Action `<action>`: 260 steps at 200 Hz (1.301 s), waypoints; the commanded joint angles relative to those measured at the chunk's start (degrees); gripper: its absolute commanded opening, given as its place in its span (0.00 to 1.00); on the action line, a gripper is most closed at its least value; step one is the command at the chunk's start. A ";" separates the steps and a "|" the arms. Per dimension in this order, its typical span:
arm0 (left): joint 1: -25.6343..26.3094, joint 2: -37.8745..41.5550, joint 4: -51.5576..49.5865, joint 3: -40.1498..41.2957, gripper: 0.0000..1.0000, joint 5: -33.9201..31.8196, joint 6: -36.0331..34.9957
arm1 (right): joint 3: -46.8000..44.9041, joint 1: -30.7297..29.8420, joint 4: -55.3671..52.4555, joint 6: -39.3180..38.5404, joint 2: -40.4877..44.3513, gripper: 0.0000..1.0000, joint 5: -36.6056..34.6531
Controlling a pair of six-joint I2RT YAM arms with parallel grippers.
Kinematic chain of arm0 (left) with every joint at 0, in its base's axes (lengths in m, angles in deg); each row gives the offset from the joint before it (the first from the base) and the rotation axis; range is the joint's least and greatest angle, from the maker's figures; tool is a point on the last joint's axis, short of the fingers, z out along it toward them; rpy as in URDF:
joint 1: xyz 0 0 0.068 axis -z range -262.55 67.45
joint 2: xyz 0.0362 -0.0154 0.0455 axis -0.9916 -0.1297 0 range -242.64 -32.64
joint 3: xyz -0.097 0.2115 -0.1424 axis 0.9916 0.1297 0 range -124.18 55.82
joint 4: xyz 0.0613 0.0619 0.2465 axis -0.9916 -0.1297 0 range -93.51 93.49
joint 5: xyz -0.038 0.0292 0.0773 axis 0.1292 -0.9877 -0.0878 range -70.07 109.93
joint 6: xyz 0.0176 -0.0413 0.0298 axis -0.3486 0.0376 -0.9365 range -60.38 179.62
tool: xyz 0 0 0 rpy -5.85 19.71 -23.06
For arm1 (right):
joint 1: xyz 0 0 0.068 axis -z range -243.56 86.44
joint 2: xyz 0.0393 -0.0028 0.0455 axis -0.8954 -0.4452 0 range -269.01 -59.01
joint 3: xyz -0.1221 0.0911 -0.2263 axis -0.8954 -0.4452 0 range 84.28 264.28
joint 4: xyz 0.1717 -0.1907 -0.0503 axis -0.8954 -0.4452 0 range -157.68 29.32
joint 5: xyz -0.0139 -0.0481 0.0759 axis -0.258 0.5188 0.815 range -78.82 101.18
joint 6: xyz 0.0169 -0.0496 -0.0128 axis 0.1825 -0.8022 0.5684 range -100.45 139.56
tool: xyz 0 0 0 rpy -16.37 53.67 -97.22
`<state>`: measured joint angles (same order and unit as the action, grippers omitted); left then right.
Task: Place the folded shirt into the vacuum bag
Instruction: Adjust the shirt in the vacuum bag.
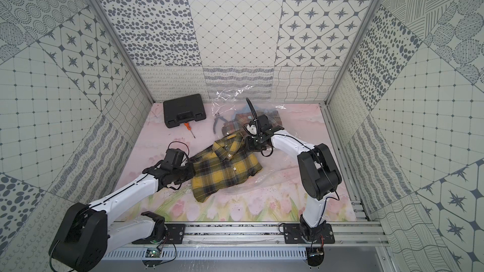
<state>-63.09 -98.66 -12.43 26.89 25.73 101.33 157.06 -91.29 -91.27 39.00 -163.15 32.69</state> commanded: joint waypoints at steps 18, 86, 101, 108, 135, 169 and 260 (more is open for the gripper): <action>-0.32 1.66 -8.88 -3.01 0.33 -3.41 1.57 | -0.03 1.26 -3.89 -2.28 4.40 0.66 2.93; -0.50 1.87 -13.88 -4.86 0.60 -9.56 0.51 | -1.48 -1.40 -12.27 -3.25 8.32 0.80 -11.43; -1.01 3.94 -15.42 -5.48 0.59 -13.02 0.54 | 0.26 -5.89 -13.34 -0.16 10.84 0.79 -17.64; -1.70 4.98 -15.92 -5.65 0.59 -13.92 0.43 | 1.49 -8.45 -14.16 1.39 11.22 0.79 -20.79; -5.86 6.88 -17.13 -7.51 0.58 -13.98 -1.37 | 8.25 -19.33 -15.86 5.94 7.70 0.79 -29.99; -13.07 8.30 -16.73 -6.67 0.58 -7.62 2.57 | 18.92 -31.72 -10.63 10.18 -3.32 0.78 -29.54; -20.92 16.91 -23.99 -4.52 0.51 -16.74 6.99 | 47.07 -37.38 -15.46 12.55 -30.17 0.73 -29.36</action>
<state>-82.32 -83.93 -31.88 21.58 13.10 105.70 198.28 -128.86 -104.84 50.54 -190.08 4.21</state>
